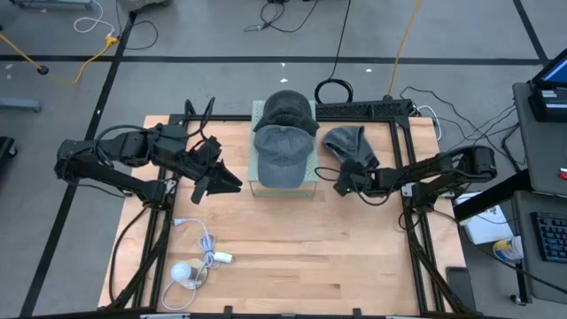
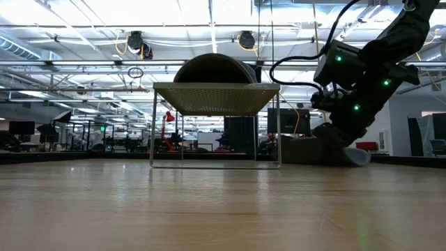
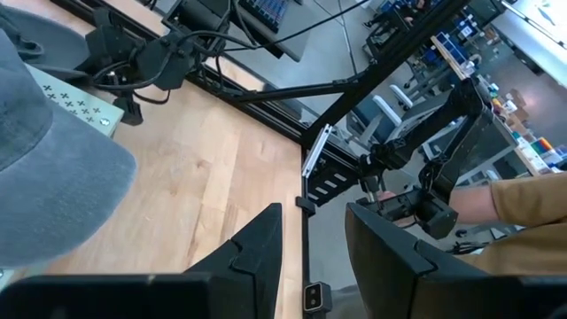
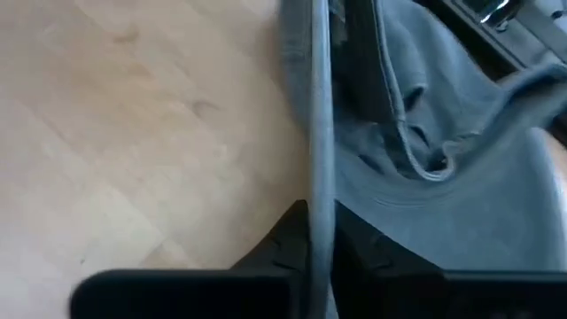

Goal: Pick & Place hat
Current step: Stack the gray cap on top of the gray cap on the shelf

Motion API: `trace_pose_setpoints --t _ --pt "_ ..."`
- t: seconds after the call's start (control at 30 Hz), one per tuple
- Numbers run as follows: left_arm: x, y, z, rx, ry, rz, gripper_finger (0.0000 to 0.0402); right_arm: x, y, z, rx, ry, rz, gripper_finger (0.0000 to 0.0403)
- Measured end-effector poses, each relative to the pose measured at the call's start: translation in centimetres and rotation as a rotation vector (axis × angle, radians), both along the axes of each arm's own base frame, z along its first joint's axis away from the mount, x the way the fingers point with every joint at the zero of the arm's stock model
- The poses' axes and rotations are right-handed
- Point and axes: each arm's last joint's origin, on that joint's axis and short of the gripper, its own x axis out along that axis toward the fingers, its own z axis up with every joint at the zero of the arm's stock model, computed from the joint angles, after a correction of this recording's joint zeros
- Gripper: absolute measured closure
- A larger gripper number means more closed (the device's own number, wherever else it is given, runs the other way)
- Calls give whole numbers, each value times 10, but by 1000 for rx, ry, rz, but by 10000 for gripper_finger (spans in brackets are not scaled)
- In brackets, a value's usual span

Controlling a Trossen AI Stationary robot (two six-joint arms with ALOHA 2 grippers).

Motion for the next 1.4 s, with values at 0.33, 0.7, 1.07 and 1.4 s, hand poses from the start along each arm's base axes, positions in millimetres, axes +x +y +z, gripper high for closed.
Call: trace_pose_setpoints --t 0.33,0.7,1.07,1.4 --pt "0 0 0 7 -1 9 275 -18 10 22 33 -59 -56 397" --pt "0 1 0 56 -15 -5 275 -61 22 79 113 -378 -80 398" --pt "0 1 0 77 -22 -15 275 -89 24 140 130 -708 -38 399" --pt "0 1 0 54 -16 -8 275 -87 23 189 -80 -1025 101 399"
